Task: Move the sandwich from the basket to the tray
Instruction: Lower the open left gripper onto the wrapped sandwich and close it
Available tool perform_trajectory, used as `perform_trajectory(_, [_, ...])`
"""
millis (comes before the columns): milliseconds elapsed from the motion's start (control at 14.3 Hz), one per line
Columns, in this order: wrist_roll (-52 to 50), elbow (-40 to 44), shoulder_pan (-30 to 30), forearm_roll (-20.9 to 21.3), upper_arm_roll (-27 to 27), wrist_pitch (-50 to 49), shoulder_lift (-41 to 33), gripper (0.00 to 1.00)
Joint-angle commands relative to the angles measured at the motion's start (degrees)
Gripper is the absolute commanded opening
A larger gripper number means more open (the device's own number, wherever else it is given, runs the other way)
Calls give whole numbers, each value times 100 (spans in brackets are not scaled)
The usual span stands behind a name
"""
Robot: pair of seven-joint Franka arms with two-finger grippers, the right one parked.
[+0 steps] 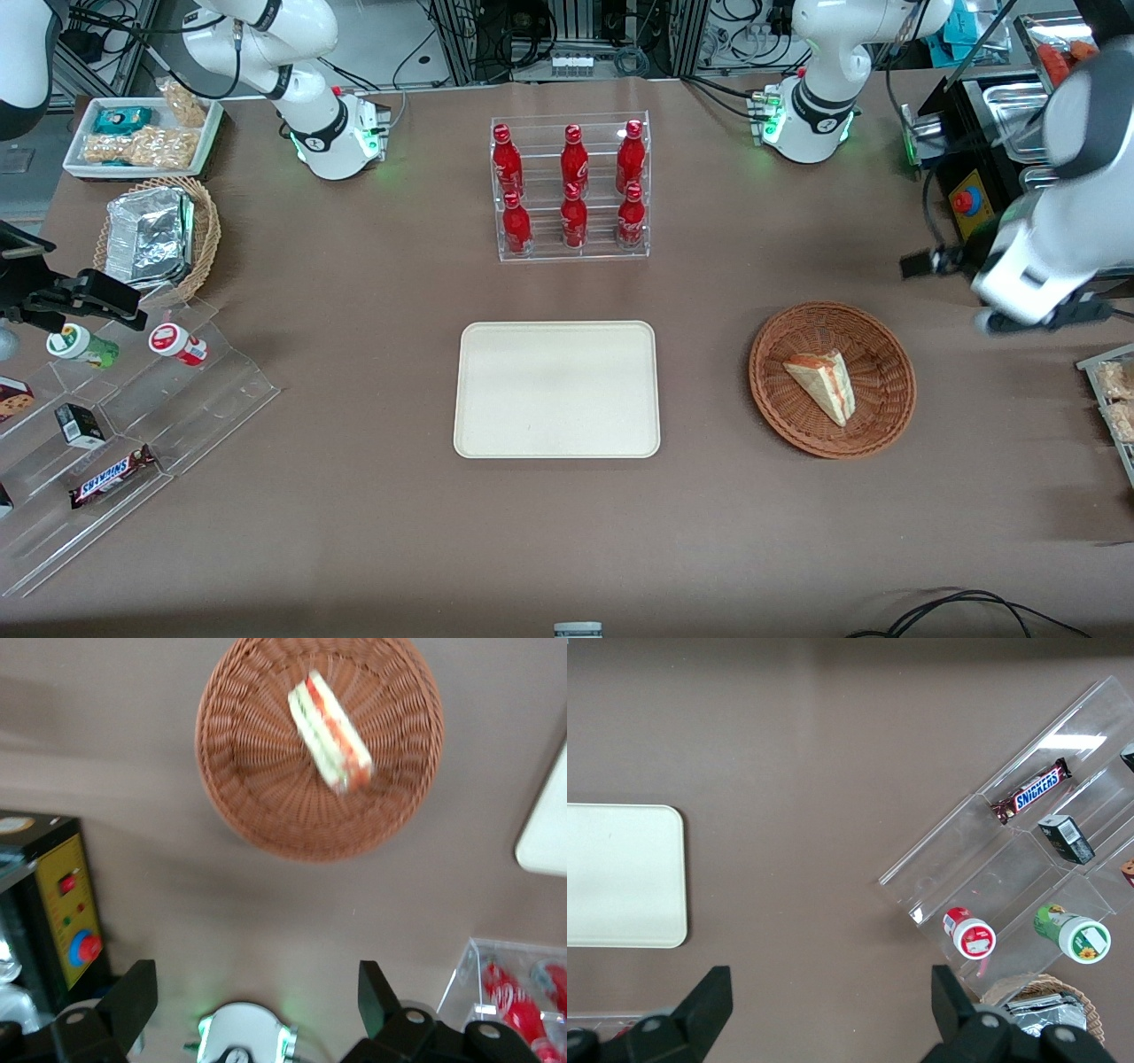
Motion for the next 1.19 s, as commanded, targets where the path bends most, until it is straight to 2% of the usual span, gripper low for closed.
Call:
perform_trajectory(0, [-940,69,-26,-3,-10,636,544,100])
perform_trajectory(140, [-1891,60,-52,76,-10,1103,1010,100])
perform_trajectory(280, [-2271,-97,-52,24,-10,1560,1293,100])
perform_trajectory(559, [-2790,-1265,-87,14,-36,3202,1223,100])
perform_trajectory(909, [-2966,-1609,-272,58,-27,3592,1250,100])
perform_trajectory(1119, [-3185,-2013,-281,58,-27,4179,1284,100])
